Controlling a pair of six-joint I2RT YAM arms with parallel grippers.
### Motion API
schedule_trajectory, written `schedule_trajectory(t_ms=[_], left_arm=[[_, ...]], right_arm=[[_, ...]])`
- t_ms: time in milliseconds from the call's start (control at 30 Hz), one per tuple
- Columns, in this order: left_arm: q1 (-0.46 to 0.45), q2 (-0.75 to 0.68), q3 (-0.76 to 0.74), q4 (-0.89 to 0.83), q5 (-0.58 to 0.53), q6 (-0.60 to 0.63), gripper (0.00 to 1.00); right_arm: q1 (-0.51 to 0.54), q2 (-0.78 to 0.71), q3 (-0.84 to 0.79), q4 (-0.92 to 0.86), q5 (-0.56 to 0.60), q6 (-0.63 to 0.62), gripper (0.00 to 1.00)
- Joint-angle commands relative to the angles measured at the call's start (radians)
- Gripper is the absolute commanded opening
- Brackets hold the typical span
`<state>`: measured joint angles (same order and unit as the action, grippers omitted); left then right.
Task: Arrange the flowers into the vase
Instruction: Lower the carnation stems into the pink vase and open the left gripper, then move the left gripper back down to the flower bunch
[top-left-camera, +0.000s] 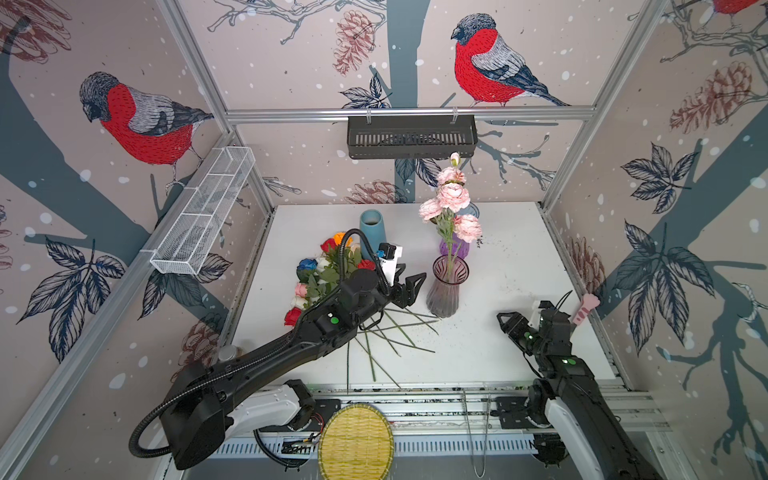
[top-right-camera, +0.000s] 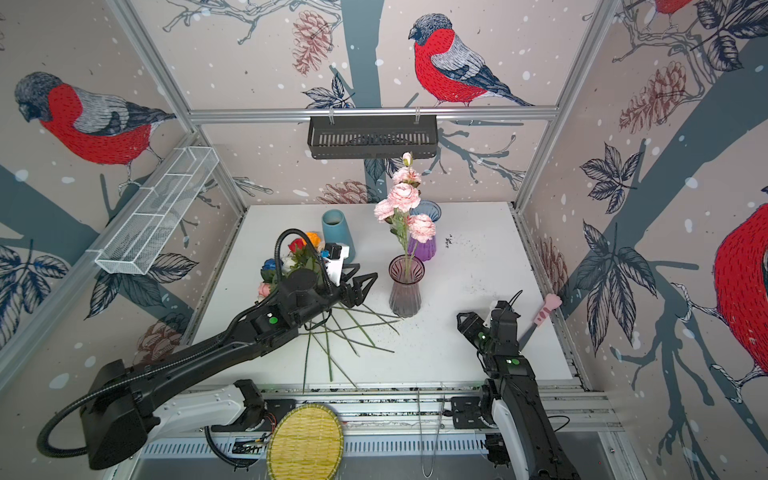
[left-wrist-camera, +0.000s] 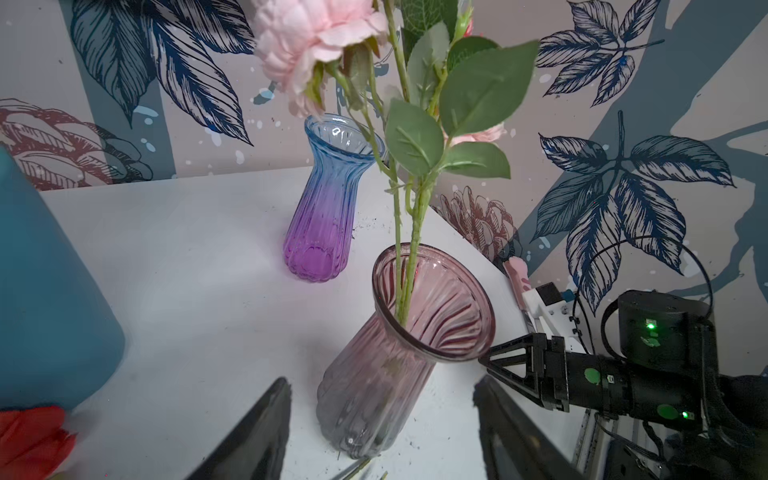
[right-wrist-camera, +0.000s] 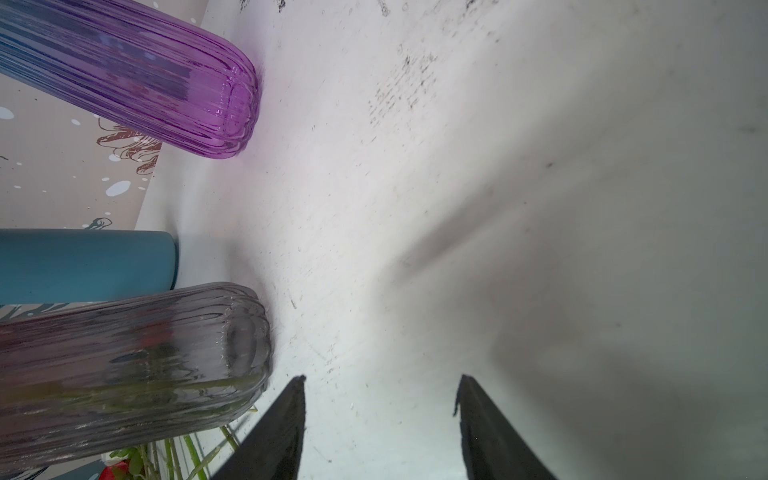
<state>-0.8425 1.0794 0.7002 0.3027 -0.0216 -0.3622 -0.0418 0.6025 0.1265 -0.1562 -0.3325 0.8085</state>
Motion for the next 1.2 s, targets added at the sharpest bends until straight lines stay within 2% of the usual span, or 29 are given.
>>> schedule_trajectory(t_ms=[0,233,433,500,567,800,933,1067,1167], left_arm=[[0.003,-0.053,-0.045,0.041,-0.058,-0.021,0.7],[0.026,-0.127,-0.145,0.035,-0.072,-0.061,0.69],[0.038,-0.14,-0.17,0.011,-0.077,-0.074,0.68],[0.056,-0.149,-0.182,-0.02,-0.09,-0.098,0.62],[0.096,-0.156,-0.202,-0.051,-0.079,-0.141,0.55],[0.239,-0.156,-0.304,-0.087,-0.002,-0.282,0.55],[0.408,-0.123,-0.361,-0.04,0.149,-0.365,0.53],[0.539,-0.016,-0.391,0.038,0.302,-0.411,0.38],[0.577,0.066,-0.369,0.012,0.316,-0.43,0.34]], right_arm=[[0.0,0.005,0.0,0.01,-0.001,-0.008,0.59],[0.0,0.0,-0.001,0.009,0.0,-0.006,0.59],[0.0,-0.006,-0.001,0.003,-0.001,-0.006,0.59],[0.0,-0.011,-0.001,0.0,0.0,-0.006,0.59],[0.0,-0.013,-0.002,0.0,0.001,-0.007,0.59],[0.0,-0.004,-0.006,0.009,-0.003,-0.006,0.59],[-0.002,-0.002,-0.006,0.01,-0.005,-0.008,0.59],[-0.002,-0.001,-0.007,0.012,-0.006,-0.008,0.59],[-0.003,0.001,-0.007,0.014,-0.007,-0.008,0.59]])
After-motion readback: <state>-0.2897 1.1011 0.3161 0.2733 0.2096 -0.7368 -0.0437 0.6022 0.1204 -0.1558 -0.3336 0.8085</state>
